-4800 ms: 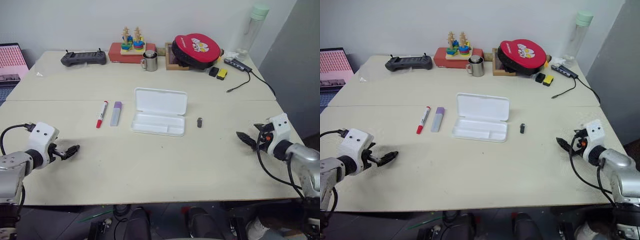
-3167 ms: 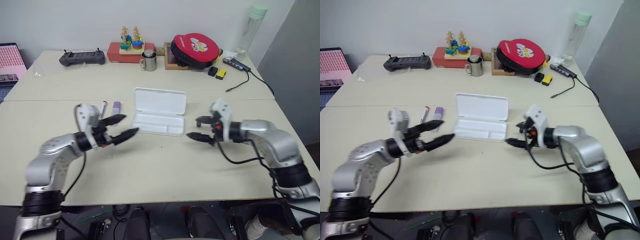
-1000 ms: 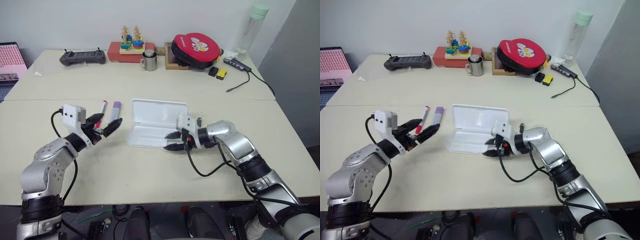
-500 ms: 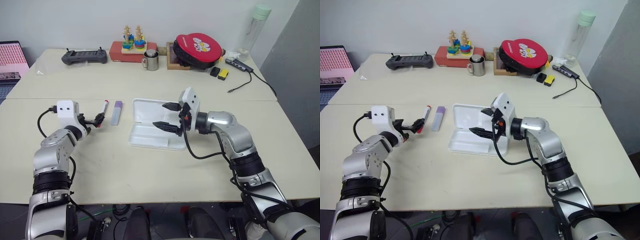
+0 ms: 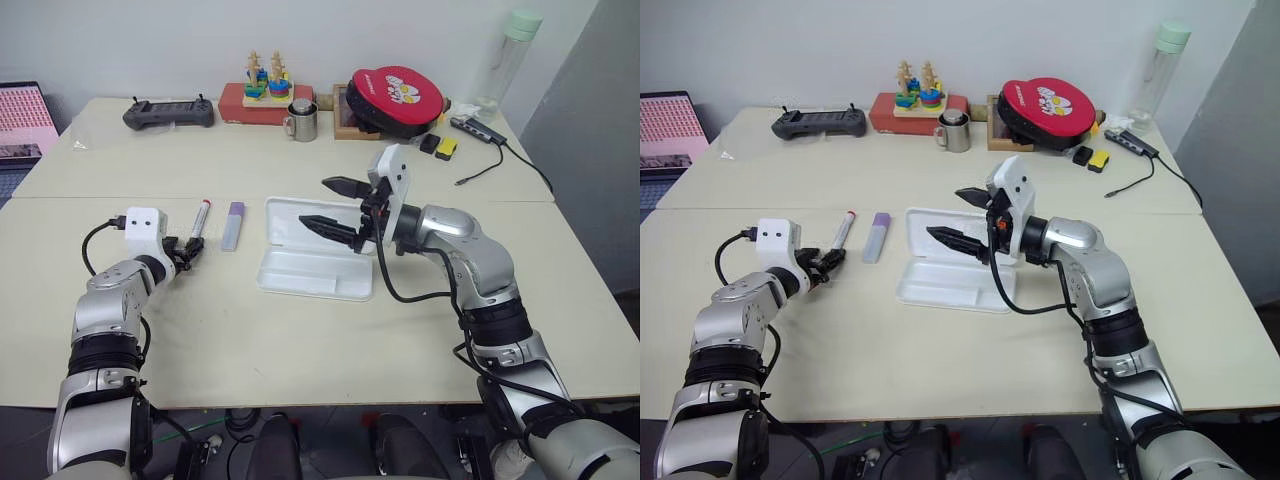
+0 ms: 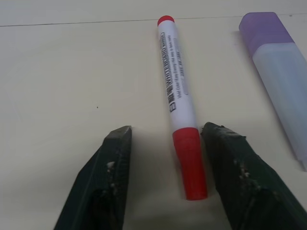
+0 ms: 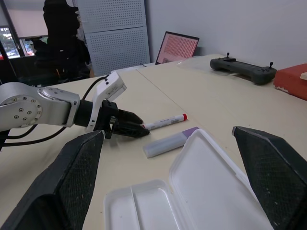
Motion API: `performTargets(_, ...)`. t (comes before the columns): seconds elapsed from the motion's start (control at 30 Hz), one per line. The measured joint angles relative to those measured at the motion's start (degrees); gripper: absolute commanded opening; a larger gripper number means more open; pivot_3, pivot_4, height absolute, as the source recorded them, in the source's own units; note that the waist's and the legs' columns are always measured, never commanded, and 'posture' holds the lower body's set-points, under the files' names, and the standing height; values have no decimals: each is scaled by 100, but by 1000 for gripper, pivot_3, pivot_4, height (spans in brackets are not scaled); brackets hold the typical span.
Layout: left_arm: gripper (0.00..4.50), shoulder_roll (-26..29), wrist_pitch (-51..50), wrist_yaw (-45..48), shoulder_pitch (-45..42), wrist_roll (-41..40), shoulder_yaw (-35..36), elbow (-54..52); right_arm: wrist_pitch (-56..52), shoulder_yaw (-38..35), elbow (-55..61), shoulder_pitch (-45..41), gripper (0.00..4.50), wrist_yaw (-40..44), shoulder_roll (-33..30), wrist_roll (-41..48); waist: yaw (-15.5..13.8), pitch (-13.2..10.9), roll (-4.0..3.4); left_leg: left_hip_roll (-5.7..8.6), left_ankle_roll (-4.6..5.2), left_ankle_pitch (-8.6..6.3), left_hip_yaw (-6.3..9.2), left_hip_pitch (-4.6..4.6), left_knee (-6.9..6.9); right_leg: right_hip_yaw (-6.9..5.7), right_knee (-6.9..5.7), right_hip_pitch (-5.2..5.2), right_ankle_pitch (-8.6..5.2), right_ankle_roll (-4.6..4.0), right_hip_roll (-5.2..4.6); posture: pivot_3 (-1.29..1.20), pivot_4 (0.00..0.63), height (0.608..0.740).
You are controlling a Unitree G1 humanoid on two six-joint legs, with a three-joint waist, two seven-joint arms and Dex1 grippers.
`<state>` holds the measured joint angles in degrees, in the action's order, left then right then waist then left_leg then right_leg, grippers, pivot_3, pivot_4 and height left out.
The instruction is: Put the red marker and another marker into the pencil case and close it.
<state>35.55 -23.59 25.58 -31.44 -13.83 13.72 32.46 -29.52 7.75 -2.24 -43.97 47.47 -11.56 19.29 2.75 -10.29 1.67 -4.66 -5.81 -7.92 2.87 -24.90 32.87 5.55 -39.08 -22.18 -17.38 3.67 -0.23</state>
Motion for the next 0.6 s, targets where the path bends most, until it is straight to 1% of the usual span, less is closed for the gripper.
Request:
performTargets(0.17,692,-8,67,-124,-1,-6,85,93,-6,36,0,0,4500,67,-70,2,2,0,0,0,0,0,0,0,0,0,0,-1,-1,2,0,0,150,740)
performTargets(0.23,389,-23,76,-121,-1,-13,107,96,-30,32,26,1,4500,73,-79,33,2,0,0,0,0,0,0,0,0,0,-1,-1,-1,2,0,0,150,740)
performTargets(0.3,389,-60,132,-134,0,-39,160,121,-83,23,124,1,4500,77,-92,94,1,0,0,0,0,0,0,0,0,0,0,-1,-1,2,0,0,150,740)
performTargets(0.4,389,-180,297,-241,-15,-200,417,204,-172,-38,287,5,4500,82,-156,245,-1,0,0,-1,0,0,0,-1,0,-1,1,-1,-1,1,0,0,150,740)
performTargets(0.43,389,-289,492,-227,-122,-403,651,203,-251,-156,396,47,4500,83,-262,361,-32,-2,4,-1,0,0,2,-6,0,-4,1,-2,0,1,0,0,150,740)
performTargets(0.5,389,-302,594,-217,-217,-481,753,168,-272,-228,423,51,4500,82,-308,420,-50,-2,5,0,0,0,2,-5,1,-3,2,-1,0,0,0,0,150,740)
performTargets(0.57,389,-469,823,332,-282,-941,887,-467,-425,-351,728,174,4500,106,-509,615,-100,-5,9,0,-1,1,2,-17,1,-6,7,-3,1,-1,-2,0,150,740)
performTargets(0.6,389,-502,953,694,-285,-1094,753,-920,-503,-430,862,231,4500,117,-615,704,-136,-6,12,2,-3,1,4,-24,3,-14,9,-4,2,-3,-7,0,150,740)
